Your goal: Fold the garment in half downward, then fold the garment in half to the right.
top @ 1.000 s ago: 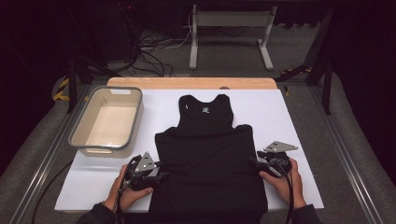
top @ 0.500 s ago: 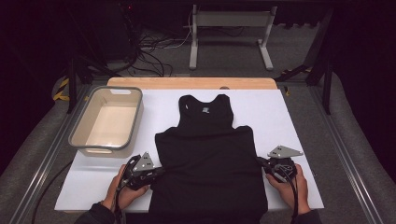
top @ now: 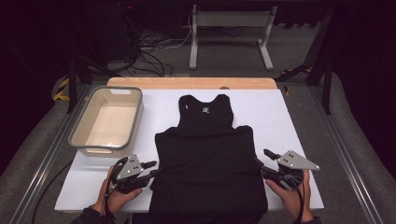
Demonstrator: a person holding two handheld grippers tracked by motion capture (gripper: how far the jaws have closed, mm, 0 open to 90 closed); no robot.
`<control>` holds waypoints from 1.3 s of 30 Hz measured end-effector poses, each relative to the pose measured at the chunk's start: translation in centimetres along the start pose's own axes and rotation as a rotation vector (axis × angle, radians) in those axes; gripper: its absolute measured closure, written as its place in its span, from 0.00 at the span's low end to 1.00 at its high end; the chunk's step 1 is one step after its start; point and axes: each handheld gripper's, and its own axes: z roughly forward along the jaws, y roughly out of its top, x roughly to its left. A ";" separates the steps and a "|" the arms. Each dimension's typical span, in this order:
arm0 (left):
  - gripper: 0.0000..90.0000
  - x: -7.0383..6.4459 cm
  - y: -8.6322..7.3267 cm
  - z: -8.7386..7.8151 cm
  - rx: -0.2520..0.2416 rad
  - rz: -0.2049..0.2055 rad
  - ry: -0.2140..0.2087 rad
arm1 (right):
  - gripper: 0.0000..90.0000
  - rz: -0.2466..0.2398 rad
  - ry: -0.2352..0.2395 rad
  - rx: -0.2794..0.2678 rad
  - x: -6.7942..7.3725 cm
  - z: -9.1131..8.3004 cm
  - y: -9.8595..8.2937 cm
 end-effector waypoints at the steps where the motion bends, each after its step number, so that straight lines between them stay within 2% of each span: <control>1: 0.66 0.0 -0.1 -0.3 -0.013 0.003 0.008 | 0.49 -0.008 0.005 -0.020 0.3 -0.2 0.1; 4: 0.53 -0.1 -0.5 -1.0 -0.050 -0.004 0.031 | 0.43 -0.045 0.005 -0.056 1.2 -0.7 0.3; 6: 0.47 -0.4 -0.8 -1.3 -0.056 0.010 0.063 | 0.40 -0.063 0.013 -0.070 1.8 -0.8 0.4; 10: 0.36 -0.7 -1.3 -1.5 -0.059 0.003 0.073 | 0.35 -0.092 0.022 -0.084 2.7 -0.6 0.4; 13: 0.31 -0.9 -1.6 -1.5 -0.049 -0.008 0.075 | 0.32 -0.090 0.041 -0.087 3.1 -0.2 0.3; 18: 0.26 -0.8 -1.7 -1.4 -0.049 -0.016 0.083 | 0.31 -0.082 0.046 -0.085 3.2 0.2 0.0; 20: 0.24 -0.8 -1.7 -1.2 -0.044 -0.026 0.073 | 0.30 -0.076 0.049 -0.080 3.1 0.3 -0.1; 25: 0.24 -0.9 -1.6 -0.8 -0.032 -0.013 0.067 | 0.29 -0.065 0.025 -0.066 3.0 0.4 -0.3; 29: 0.23 -0.9 -1.4 -0.4 -0.023 -0.015 0.065 | 0.29 -0.065 0.028 -0.059 3.2 0.3 -0.4; 33: 0.23 -1.2 -1.2 -0.2 -0.017 0.005 0.054 | 0.28 -0.064 0.032 -0.058 3.1 0.4 -0.5; 39: 0.22 -1.0 -1.2 0.3 -0.011 -0.011 0.051 | 0.27 -0.053 0.043 -0.039 2.9 0.8 -0.6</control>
